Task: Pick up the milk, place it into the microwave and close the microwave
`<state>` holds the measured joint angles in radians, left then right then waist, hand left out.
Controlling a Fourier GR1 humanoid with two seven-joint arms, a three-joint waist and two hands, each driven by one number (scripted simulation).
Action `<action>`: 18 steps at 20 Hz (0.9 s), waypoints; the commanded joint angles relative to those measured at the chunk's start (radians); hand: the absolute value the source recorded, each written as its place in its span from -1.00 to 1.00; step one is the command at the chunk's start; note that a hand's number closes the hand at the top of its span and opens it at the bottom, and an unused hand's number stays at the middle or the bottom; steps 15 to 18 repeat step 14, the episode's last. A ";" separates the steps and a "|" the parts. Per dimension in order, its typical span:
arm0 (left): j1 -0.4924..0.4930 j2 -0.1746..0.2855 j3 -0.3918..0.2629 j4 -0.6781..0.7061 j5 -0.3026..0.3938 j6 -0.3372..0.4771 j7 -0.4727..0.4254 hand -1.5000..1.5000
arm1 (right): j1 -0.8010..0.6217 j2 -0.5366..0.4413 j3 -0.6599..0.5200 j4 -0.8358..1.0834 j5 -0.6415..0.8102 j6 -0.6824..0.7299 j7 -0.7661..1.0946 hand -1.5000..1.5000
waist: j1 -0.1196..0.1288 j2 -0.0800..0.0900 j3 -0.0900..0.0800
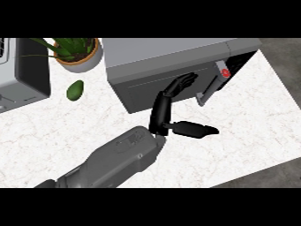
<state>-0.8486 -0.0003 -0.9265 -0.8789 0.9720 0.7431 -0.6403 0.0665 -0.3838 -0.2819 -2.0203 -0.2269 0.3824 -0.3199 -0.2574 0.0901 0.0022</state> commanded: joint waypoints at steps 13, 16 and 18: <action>-0.055 0.000 0.039 0.098 0.084 0.006 -0.055 -1.00 | -0.099 -0.045 -0.020 0.168 -0.225 0.084 0.077 -1.00 | -0.020 0.009 -0.002; -0.067 0.000 0.045 0.106 0.091 0.002 -0.045 -1.00 | -0.097 -0.052 -0.027 0.173 -0.233 0.091 0.076 -1.00 | -0.029 0.008 -0.001; -0.067 0.000 0.045 0.106 0.091 0.002 -0.045 -1.00 | -0.097 -0.052 -0.027 0.173 -0.233 0.091 0.076 -1.00 | -0.029 0.008 -0.001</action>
